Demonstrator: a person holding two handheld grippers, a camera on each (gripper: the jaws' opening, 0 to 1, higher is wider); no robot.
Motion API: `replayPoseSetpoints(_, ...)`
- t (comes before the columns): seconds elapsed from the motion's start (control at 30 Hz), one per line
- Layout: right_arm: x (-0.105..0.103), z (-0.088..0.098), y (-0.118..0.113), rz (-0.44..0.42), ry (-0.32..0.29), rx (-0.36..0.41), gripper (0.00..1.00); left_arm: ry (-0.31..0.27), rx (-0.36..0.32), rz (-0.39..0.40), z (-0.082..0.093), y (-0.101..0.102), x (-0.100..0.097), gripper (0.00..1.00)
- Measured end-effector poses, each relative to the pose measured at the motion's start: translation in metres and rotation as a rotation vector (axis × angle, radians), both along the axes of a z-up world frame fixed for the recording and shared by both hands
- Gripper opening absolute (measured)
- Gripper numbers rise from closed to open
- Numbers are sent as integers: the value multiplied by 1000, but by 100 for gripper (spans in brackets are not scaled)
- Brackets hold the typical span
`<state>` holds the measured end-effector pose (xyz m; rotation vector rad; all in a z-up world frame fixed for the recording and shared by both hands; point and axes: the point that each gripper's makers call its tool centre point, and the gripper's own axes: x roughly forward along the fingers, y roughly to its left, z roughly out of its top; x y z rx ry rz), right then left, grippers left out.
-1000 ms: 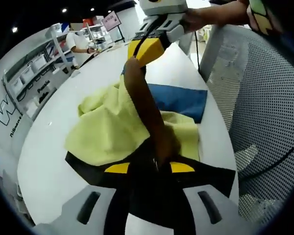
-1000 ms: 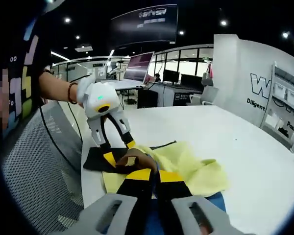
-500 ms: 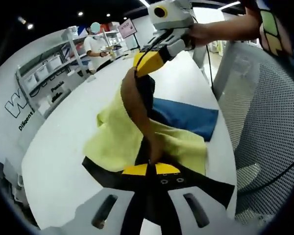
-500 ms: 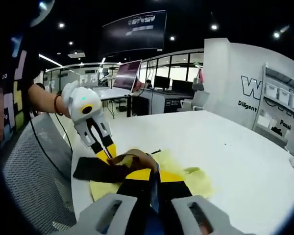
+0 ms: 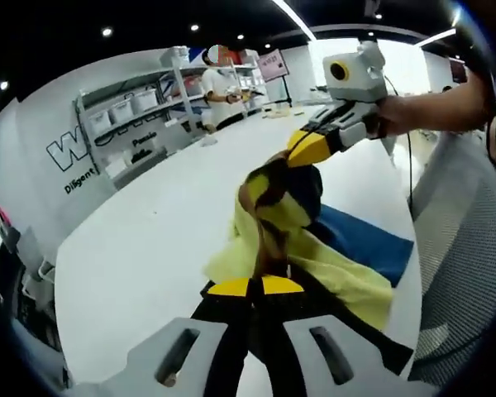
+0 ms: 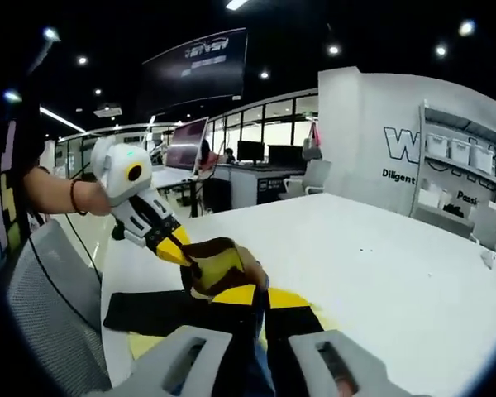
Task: Fold the garment on the visible template until the final outline fits inside the template.
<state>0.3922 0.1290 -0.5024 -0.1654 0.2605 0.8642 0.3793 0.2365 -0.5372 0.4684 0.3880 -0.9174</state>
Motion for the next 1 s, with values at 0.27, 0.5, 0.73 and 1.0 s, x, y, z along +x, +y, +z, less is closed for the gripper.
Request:
replayPoseSetpoints(0.27, 28, 7, -5, -52, 25, 55, 0, -19, 20, 15, 9, 0, 25, 0)
replayPoseSetpoints(0.5, 48, 16, -11, -99, -8, 82, 0, -29, -1, 25, 21, -1, 46, 0)
replayPoseSetpoints(0.73, 65, 15, -16, -138, -15, 76, 0, -32, -32, 60, 28, -2, 63, 0)
replayPoseSetpoints(1.0, 97, 24, -19, -181, -26, 39, 0, -69, -46, 119, 40, 1, 102, 0)
